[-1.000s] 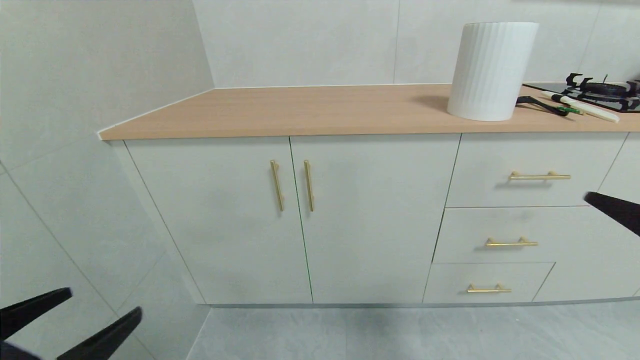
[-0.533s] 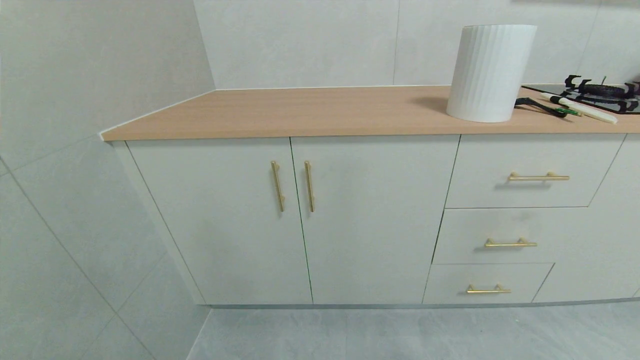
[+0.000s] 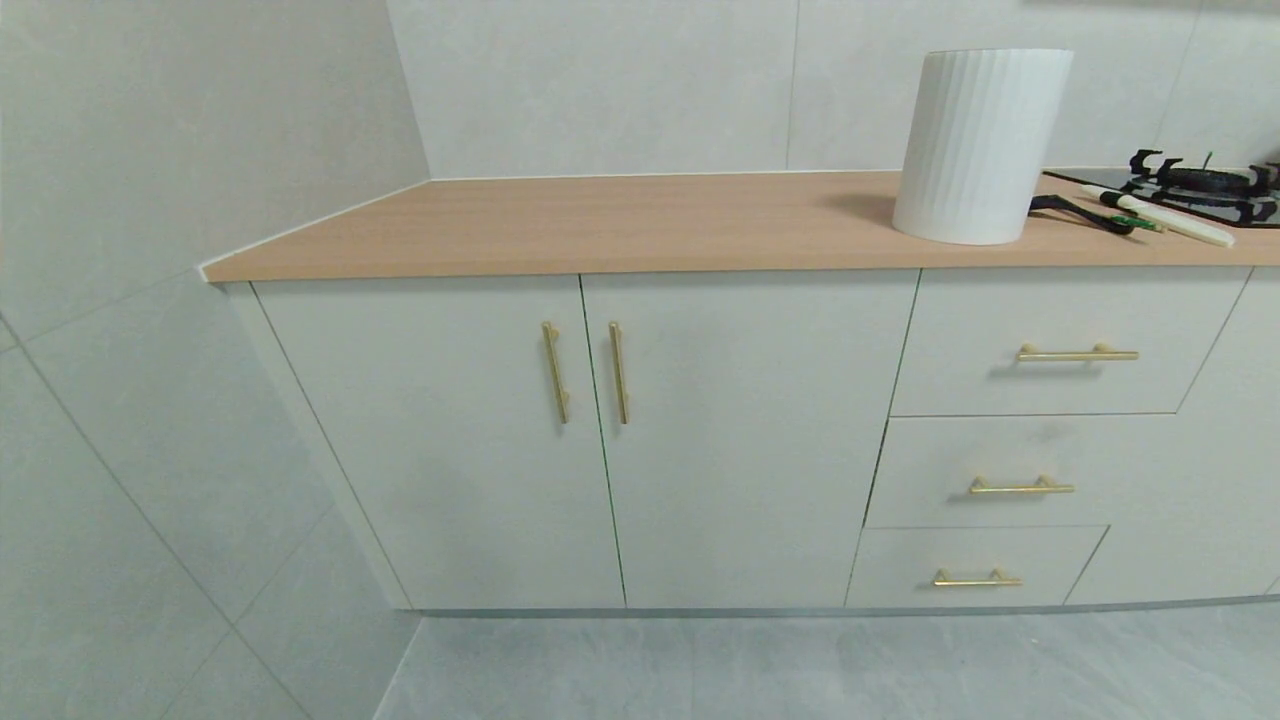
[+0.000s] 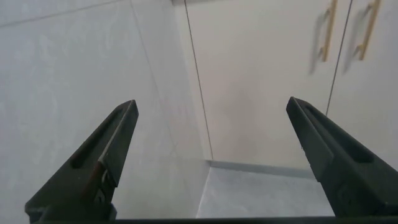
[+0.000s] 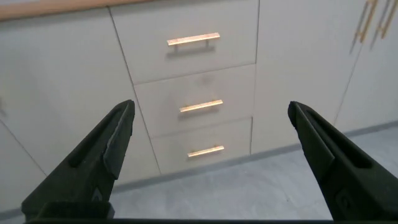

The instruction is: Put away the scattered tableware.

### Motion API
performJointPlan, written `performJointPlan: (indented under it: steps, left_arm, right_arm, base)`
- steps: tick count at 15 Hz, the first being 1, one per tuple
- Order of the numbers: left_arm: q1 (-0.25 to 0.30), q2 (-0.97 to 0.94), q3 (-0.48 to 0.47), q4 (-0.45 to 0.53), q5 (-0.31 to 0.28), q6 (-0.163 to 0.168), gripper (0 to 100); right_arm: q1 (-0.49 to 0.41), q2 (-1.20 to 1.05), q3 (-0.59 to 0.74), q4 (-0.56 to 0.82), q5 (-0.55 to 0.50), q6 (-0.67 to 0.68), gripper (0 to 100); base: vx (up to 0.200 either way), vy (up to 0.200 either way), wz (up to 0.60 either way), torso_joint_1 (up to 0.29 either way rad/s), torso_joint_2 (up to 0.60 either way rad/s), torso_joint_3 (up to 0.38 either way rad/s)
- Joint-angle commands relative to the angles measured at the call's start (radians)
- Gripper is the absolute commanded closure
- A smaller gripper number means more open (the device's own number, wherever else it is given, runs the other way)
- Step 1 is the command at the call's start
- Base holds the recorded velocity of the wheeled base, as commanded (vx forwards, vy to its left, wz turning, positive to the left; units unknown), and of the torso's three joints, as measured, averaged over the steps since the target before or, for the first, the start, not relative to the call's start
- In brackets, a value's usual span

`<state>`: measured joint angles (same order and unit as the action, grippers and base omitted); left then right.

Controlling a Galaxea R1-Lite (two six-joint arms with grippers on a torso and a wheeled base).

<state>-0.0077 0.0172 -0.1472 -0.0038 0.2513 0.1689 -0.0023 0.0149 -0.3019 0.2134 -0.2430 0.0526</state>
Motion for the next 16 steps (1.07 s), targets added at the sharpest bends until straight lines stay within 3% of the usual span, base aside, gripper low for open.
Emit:
performJointPlan:
  steps: [1,2,3,5,7,8,9,13,15,16]
  left_arm:
    - [0.006,-0.017,0.132,-0.070,-0.014,-0.006,0]
    - [0.006,-0.017,0.146,-0.061,-0.049,-0.045,0]
    - [0.006,-0.017,0.147,-0.056,-0.072,-0.075,0]
    - [0.006,-0.017,0.147,-0.039,-0.135,-0.105,0]
    - [0.006,-0.017,0.147,-0.039,-0.170,-0.111,0]
    - [0.006,-0.017,0.146,-0.024,-0.208,-0.135,0]
    - [0.006,-0.017,0.144,0.018,-0.236,-0.138,0]
    - [0.006,-0.017,0.144,0.010,-0.239,-0.131,0]
    - [0.006,-0.017,0.144,0.008,-0.237,-0.137,0]
    - [0.006,-0.017,0.146,0.005,-0.237,-0.155,0]
  right_arm:
    - [-0.002,-0.015,0.121,-0.049,0.008,-0.002,0]
    - [-0.002,-0.015,0.267,-0.210,0.067,-0.011,0]
    - [-0.002,-0.015,0.302,-0.276,0.114,-0.020,0]
    - [-0.002,-0.015,0.302,-0.249,0.232,-0.025,0]
    - [-0.002,-0.013,0.297,-0.195,0.289,-0.060,0]
    - [-0.002,-0.013,0.299,-0.206,0.295,-0.063,0]
    - [-0.002,-0.013,0.300,-0.206,0.294,-0.062,0]
    - [-0.002,-0.013,0.300,-0.206,0.294,-0.060,0]
    - [-0.002,-0.015,0.300,-0.206,0.294,-0.060,0]
    - [-0.002,-0.013,0.300,-0.206,0.294,-0.060,0]
  base:
    - [0.000,0.000,0.00,0.000,0.00,0.000]
    - [0.000,0.000,0.00,0.000,0.00,0.000]
    - [0.000,0.000,0.00,0.000,0.00,0.000]
    - [0.000,0.000,0.00,0.000,0.00,0.000]
    - [0.000,0.000,0.00,0.000,0.00,0.000]
    - [0.000,0.000,0.00,0.000,0.00,0.000]
    - [0.000,0.000,0.00,0.000,0.00,0.000]
    - [0.000,0.000,0.00,0.000,0.00,0.000]
    - [0.000,0.000,0.00,0.000,0.00,0.000]
    - [0.000,0.000,0.00,0.000,0.00,0.000]
